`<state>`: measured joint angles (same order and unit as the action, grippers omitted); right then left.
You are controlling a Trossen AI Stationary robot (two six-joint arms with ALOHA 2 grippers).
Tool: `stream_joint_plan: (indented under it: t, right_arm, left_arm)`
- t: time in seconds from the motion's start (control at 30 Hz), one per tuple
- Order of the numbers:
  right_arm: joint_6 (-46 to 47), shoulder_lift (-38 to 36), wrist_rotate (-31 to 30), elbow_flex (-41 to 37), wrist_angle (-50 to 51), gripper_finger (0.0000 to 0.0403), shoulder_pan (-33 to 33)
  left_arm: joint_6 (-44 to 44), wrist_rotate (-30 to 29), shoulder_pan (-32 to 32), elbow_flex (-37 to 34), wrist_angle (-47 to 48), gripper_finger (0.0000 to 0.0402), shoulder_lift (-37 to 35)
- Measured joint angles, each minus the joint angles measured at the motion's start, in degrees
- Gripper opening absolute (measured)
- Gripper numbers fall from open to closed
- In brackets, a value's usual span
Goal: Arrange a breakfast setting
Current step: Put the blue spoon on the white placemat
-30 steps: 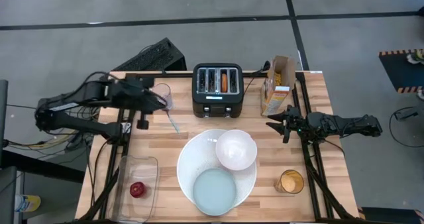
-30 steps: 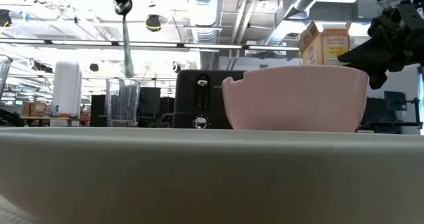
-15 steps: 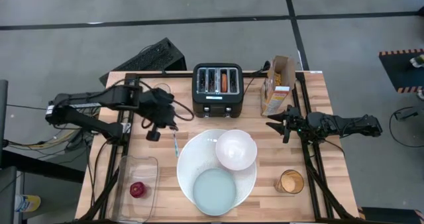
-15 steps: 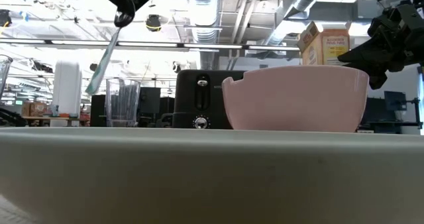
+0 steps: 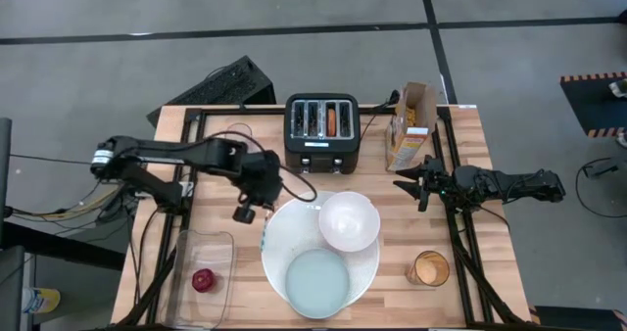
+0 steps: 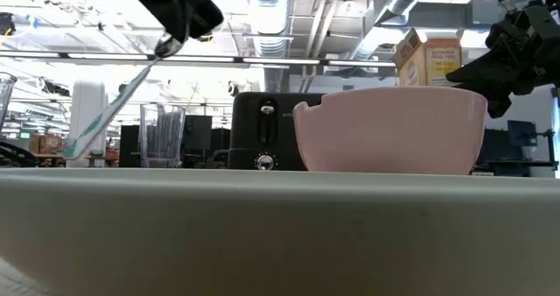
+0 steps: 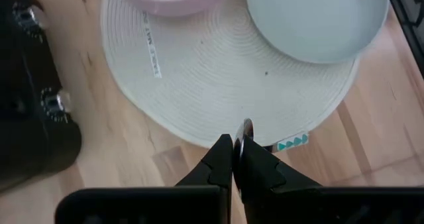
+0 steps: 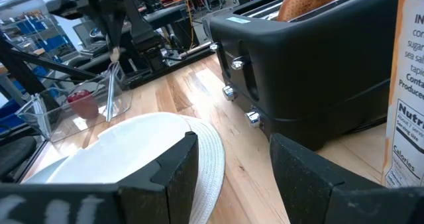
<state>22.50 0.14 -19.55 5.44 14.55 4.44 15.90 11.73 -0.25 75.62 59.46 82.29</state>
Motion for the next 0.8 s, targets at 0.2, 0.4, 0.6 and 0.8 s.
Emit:
stream_joint_plan:
  t: [0.2, 0.4, 0.6, 0.8]
  right_arm:
    - [0.0, 0.0, 0.0, 0.0, 0.0, 0.0208, 0.0]
    - [0.0, 0.0, 0.0, 0.0, 0.0, 0.0208, 0.0]
    - [0.0, 0.0, 0.0, 0.0, 0.0, 0.0208, 0.0]
    - [0.0, 0.0, 0.0, 0.0, 0.0, 0.0208, 0.0]
  left_arm:
    - [1.2, 0.0, -1.2, 3.5, 0.6, 0.0, 5.5]
    - [2.5, 2.0, -1.4, 4.9, 1.6, 0.0, 10.7]
    - [5.7, 5.0, -0.5, 6.9, 1.5, 0.0, 15.5]
    - [9.5, 5.5, -0.3, 10.8, 1.2, 0.0, 20.0]
